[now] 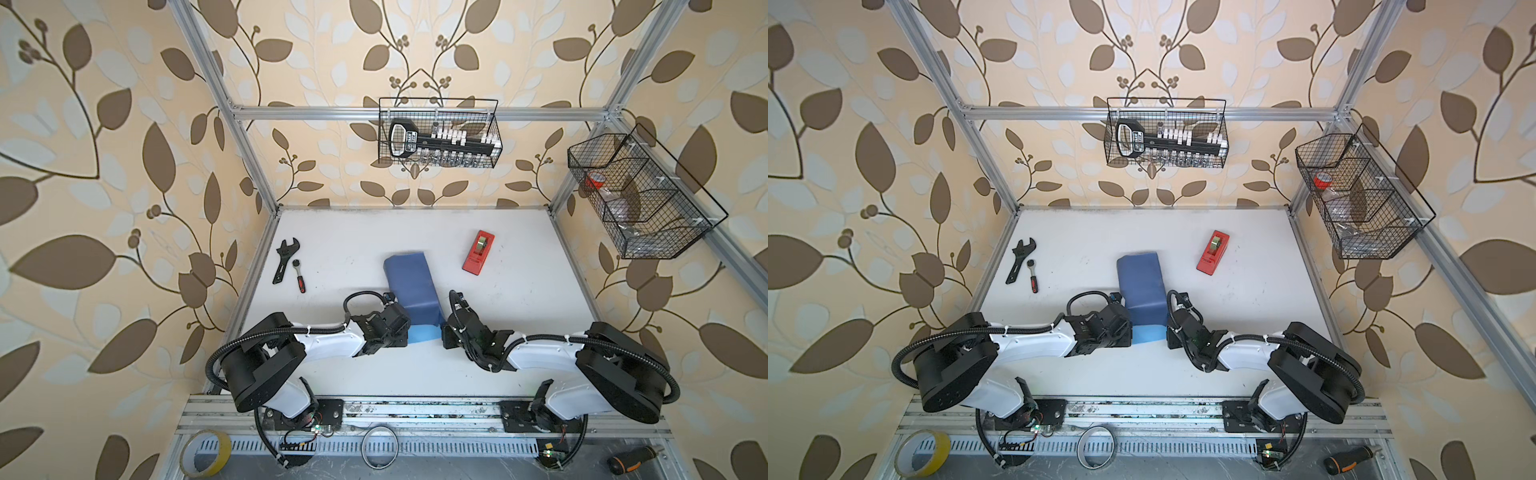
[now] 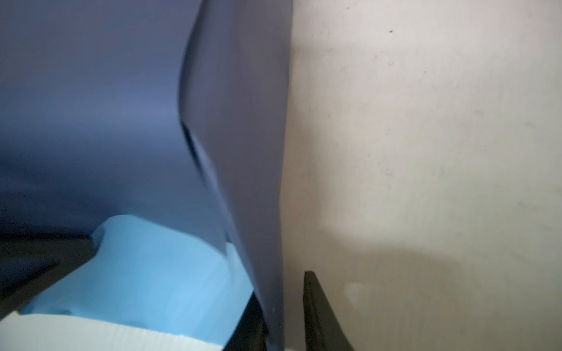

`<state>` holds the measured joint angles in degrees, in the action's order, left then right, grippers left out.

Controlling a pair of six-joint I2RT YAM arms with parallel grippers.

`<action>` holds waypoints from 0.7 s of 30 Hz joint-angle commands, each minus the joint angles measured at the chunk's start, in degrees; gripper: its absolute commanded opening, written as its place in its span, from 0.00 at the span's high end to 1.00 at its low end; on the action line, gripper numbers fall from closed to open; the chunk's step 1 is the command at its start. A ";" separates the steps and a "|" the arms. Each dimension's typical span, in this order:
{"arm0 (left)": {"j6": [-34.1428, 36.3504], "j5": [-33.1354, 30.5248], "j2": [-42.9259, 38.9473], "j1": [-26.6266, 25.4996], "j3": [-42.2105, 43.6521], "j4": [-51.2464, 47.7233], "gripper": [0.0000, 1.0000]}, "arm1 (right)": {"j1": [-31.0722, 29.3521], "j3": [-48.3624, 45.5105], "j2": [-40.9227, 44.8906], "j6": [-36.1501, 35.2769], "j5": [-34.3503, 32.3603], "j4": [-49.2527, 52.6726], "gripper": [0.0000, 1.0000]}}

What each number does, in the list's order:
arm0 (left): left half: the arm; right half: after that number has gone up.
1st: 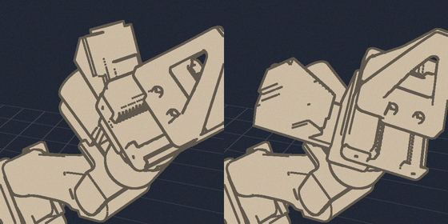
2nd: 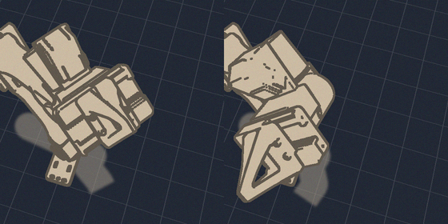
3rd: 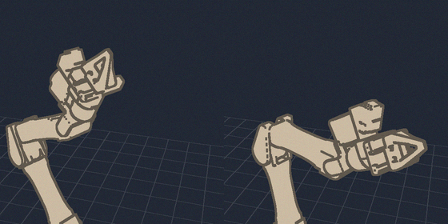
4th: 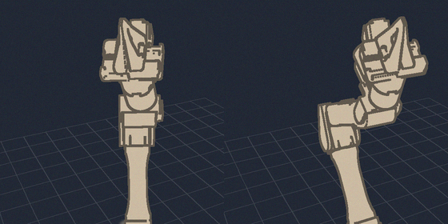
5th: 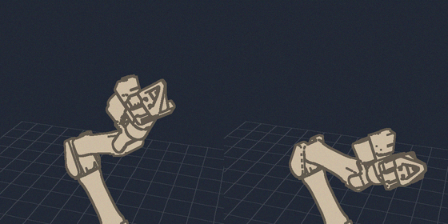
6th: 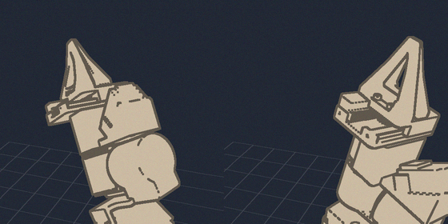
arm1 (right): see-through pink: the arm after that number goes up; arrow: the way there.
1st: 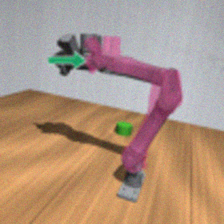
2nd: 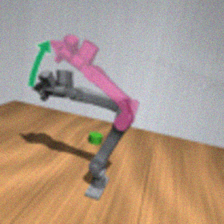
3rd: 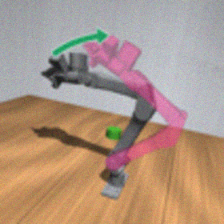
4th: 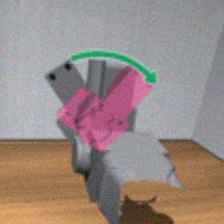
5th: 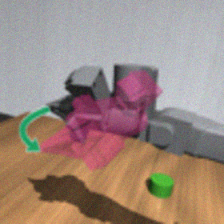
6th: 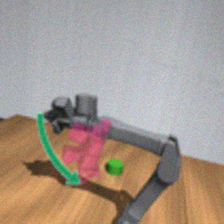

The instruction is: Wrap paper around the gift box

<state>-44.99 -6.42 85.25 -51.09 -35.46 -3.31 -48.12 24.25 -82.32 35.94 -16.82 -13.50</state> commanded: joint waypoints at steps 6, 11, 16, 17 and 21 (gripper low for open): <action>0.95 -2.92 -1.10 -0.59 -0.22 -1.61 1.00 | 0.75 -1.16 0.46 -2.93 2.59 -0.88 0.91; 1.05 -3.08 -1.16 -0.59 -0.49 -2.03 1.00 | 0.74 -0.43 -1.22 -2.40 3.88 -2.33 0.94; 1.16 -3.03 -1.06 -0.59 -0.90 -2.11 1.00 | 0.75 -1.08 0.95 -2.17 3.59 -0.19 0.79; 1.22 -3.07 -0.99 -0.59 -0.88 -2.14 1.00 | 0.76 -1.67 2.19 -2.11 3.28 0.78 0.74; 1.24 -3.08 -1.07 -0.59 -1.01 -2.23 1.00 | 0.79 -3.55 6.90 -2.47 3.30 3.18 0.63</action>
<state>-44.93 -6.68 85.25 -51.09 -35.48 -3.53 -47.48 22.31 -78.22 34.00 -13.30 -13.06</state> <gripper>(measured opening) 0.048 0.365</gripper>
